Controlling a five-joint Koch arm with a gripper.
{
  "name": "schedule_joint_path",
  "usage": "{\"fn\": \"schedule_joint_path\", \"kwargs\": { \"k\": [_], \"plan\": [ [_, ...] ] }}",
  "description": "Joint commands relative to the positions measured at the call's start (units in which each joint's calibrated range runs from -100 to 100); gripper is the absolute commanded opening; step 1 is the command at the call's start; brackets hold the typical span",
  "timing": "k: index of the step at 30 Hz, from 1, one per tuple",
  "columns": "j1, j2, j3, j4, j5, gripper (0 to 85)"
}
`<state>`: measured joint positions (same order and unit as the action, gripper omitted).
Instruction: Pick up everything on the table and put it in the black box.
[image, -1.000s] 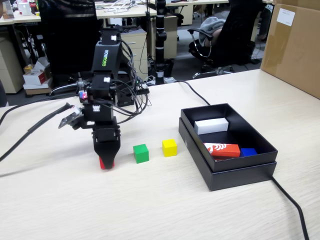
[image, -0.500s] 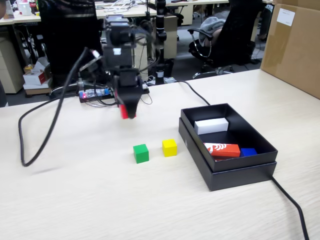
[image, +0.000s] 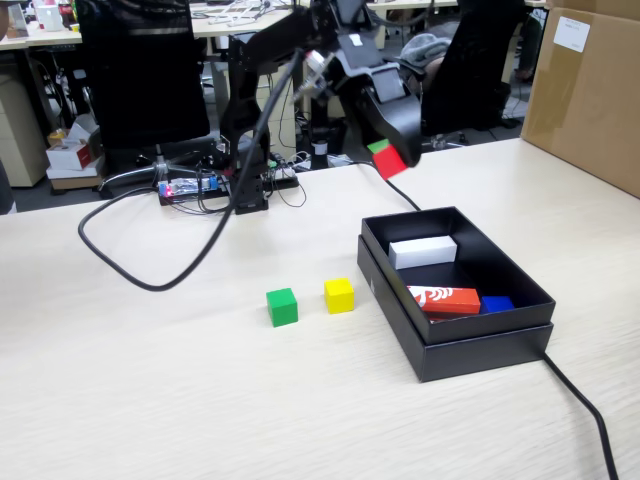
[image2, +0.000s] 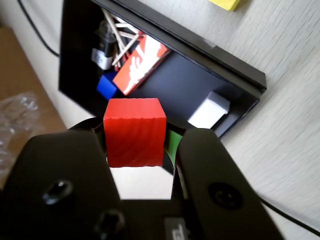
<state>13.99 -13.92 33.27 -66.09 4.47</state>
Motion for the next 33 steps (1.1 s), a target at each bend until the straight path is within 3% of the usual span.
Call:
{"fn": "schedule_joint_path", "kwargs": {
  "k": [1,2,6,18,21,25,33],
  "plan": [
    [0.15,3.07,7.53,0.64,0.44,0.9],
    [0.20,12.25,10.06,1.25,0.93,0.9],
    [0.59,18.56,9.97,1.94,1.32,1.1],
    [1.22,24.30,3.35,6.09,2.20,1.7],
    [1.27,25.68,0.18,6.35,2.15,11.4],
    [1.27,25.79,-2.36,7.47,2.20,12.9],
    [1.37,24.30,-2.54,7.47,1.95,29.4]
  ]
}}
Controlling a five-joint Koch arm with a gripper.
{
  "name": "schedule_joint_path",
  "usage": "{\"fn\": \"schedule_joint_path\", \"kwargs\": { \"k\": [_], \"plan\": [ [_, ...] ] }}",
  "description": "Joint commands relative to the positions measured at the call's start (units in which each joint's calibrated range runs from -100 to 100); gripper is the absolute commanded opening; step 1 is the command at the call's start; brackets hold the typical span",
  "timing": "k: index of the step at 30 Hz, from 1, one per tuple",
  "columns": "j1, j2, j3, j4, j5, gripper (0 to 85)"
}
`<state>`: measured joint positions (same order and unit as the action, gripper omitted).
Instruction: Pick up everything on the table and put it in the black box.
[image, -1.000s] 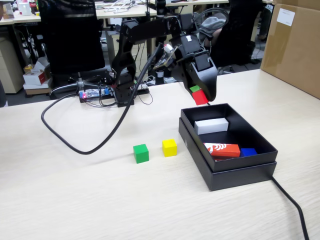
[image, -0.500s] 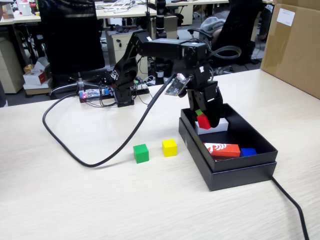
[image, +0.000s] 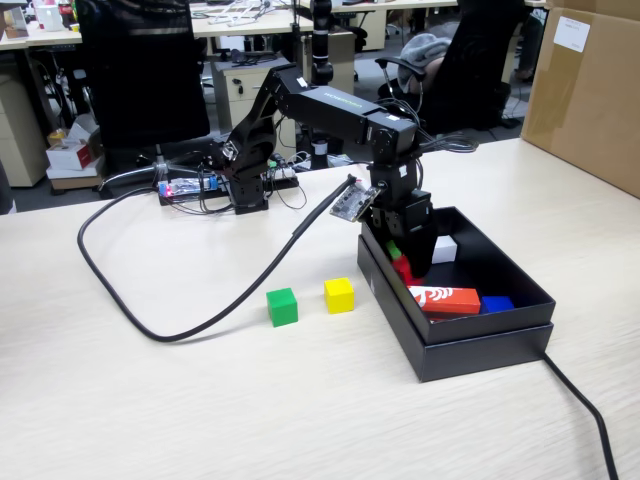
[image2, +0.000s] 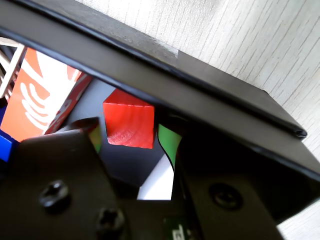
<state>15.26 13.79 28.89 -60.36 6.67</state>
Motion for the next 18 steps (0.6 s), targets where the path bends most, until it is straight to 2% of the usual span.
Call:
{"fn": "schedule_joint_path", "kwargs": {
  "k": [1,13,16,18],
  "plan": [
    [0.15,-4.21,2.02,1.65,-0.29,31.2],
    [-0.15,-34.50,3.48,0.27,-0.54,34.0],
    [-1.17,-43.10,-0.42,0.10,-1.37,34.2],
    [-2.49,-46.66,-3.96,0.10,-2.44,37.4]
  ]
}}
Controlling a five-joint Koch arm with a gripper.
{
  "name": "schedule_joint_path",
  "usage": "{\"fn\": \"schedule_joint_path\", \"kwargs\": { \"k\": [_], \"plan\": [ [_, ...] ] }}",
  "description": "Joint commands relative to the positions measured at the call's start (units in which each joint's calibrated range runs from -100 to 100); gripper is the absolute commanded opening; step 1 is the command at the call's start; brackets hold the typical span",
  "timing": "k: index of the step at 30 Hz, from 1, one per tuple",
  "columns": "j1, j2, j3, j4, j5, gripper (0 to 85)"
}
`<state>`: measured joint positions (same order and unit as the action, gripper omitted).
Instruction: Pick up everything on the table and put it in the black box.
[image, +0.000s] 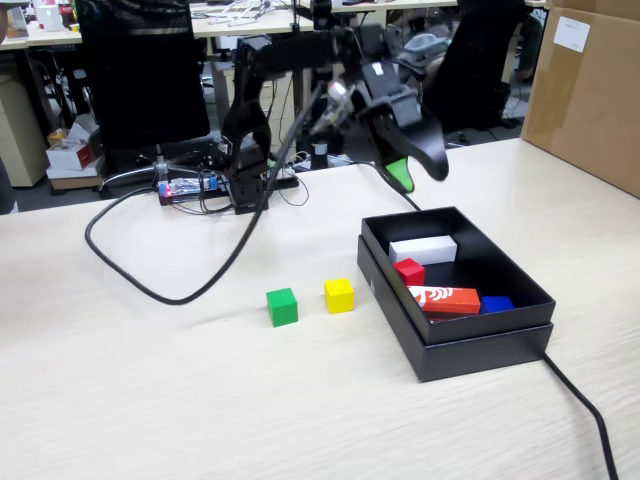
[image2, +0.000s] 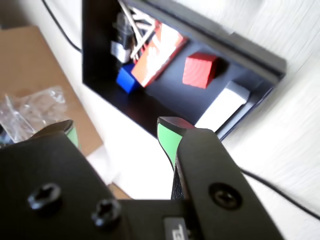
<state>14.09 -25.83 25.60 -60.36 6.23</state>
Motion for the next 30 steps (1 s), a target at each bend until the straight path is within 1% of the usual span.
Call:
{"fn": "schedule_joint_path", "kwargs": {
  "k": [1,2,5,10,12,14,17,21,27,30],
  "plan": [
    [-2.00,-8.54,-2.40,0.10,-2.54,37.4],
    [-2.78,-9.69,-4.12,0.10,-3.08,37.4],
    [-5.67,-11.64,-9.29,0.10,-4.20,43.9],
    [-10.06,-11.98,-16.27,0.18,-6.74,48.5],
    [-12.50,-11.52,-20.80,0.96,-7.86,49.3],
    [-13.68,-10.26,-24.06,2.52,-8.35,49.7],
    [-14.85,-9.34,-28.32,4.94,-9.08,49.7],
    [-15.78,-5.33,-31.14,7.79,-9.23,49.1],
    [-16.26,-0.28,-32.13,14.70,-9.13,47.5],
    [-16.21,1.90,-31.68,16.17,-9.08,47.3]
  ]
}}
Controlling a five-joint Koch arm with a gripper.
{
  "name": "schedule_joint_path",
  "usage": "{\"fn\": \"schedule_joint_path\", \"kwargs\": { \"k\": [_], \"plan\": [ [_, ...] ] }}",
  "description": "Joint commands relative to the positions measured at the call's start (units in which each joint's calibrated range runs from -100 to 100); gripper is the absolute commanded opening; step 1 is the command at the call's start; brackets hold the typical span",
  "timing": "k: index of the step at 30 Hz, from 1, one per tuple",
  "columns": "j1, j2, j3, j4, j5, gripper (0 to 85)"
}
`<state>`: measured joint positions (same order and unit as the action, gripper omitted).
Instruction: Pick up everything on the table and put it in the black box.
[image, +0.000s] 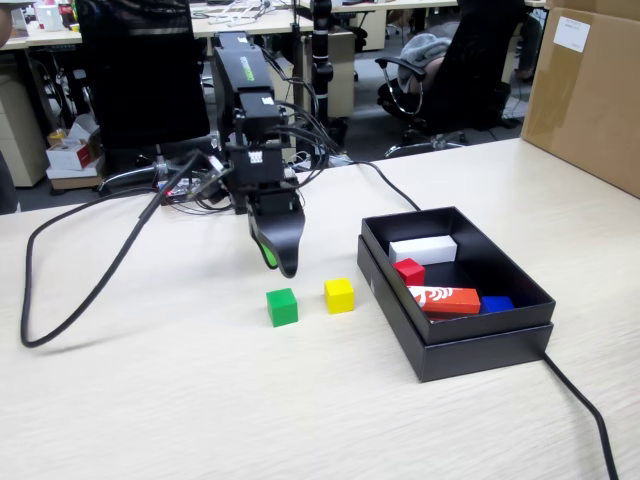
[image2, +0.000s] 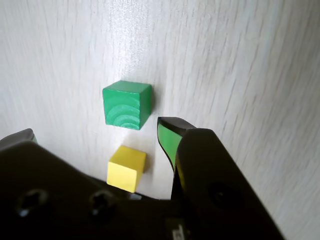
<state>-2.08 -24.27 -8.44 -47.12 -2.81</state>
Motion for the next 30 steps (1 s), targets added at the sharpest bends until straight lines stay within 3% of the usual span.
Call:
{"fn": "schedule_joint_path", "kwargs": {
  "k": [1,24,30],
  "plan": [
    [-0.05,1.04,2.46,3.44,0.00,47.3],
    [0.05,10.79,-1.80,11.31,1.32,47.2],
    [0.20,11.48,-1.98,11.31,1.27,42.0]
  ]
}}
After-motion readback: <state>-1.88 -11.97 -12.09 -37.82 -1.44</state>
